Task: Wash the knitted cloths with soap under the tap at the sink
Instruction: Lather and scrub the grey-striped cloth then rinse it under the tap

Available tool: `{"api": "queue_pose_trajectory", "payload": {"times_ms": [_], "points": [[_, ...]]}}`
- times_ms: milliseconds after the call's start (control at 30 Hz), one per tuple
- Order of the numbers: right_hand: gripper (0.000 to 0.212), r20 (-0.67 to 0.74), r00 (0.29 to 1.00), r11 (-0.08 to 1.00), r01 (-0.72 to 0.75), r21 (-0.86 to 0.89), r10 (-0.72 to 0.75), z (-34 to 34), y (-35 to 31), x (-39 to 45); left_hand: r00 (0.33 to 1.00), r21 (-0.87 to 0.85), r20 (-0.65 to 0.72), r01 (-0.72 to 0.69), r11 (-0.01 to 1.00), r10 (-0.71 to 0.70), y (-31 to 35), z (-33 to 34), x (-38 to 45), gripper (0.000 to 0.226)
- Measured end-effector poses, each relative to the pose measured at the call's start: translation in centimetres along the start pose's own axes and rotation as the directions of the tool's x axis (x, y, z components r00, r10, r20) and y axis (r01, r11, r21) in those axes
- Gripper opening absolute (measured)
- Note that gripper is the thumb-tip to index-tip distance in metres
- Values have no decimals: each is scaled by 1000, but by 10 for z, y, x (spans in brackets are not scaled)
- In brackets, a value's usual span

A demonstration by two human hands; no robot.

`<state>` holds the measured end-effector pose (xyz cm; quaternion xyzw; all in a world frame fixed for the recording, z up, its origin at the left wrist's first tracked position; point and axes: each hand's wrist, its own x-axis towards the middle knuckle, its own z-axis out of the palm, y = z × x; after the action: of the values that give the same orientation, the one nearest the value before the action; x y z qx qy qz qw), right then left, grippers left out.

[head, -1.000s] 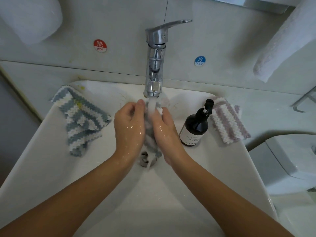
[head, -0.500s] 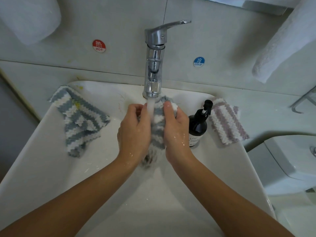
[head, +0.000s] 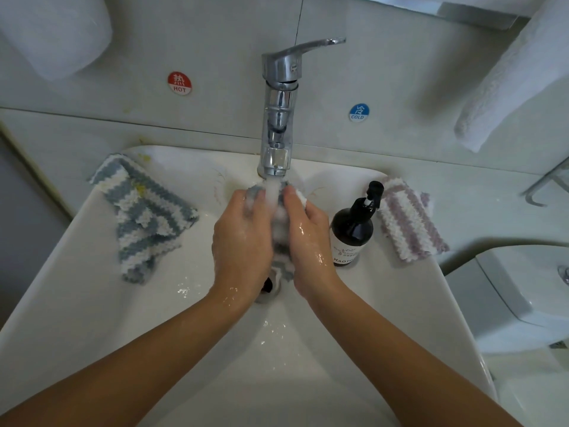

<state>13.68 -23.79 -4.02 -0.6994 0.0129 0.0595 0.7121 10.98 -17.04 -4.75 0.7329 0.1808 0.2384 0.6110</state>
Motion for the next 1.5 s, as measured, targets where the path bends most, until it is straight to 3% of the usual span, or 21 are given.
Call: {"api": "queue_pose_trajectory", "payload": {"times_ms": [100,267,400,600,700,833,1033,1133,1267,1500], "points": [[32,-4,1000,1000,16,-11,-16,0,-1,0,999,-60,-14,-30,998,29,3,-4,2,27],[12,106,988,985,124,-116,-112,-4,-3,-1,997,-99,-49,-61,993,57,5,-3,3,33],[33,151,983,980,124,-156,-100,0,-3,-9,998,-73,-34,-52,996,49,0,-2,4,9],[39,155,975,962,187,-199,-157,0,0,-10,996,-24,-29,-81,996,81,-5,1,-1,24],[28,126,985,962,142,-235,-114,3,1,-9,998,-22,-13,-67,998,66,-5,2,-2,28],[35,134,985,953,142,-267,-109,0,-2,-13,998,-30,-32,-50,998,49,-3,3,0,34],[29,137,979,942,185,-281,-152,3,-3,-16,989,-25,-34,-144,989,143,1,2,1,22],[38,162,980,968,144,-204,-112,3,-7,-19,980,-50,-94,-183,982,178,4,1,3,16],[26,243,967,959,143,-246,-82,4,-8,-21,963,-99,-186,-215,972,194,6,-3,6,8],[58,256,967,919,94,-383,8,8,-5,-16,941,-99,-238,-272,957,242,9,-3,9,12]]}}
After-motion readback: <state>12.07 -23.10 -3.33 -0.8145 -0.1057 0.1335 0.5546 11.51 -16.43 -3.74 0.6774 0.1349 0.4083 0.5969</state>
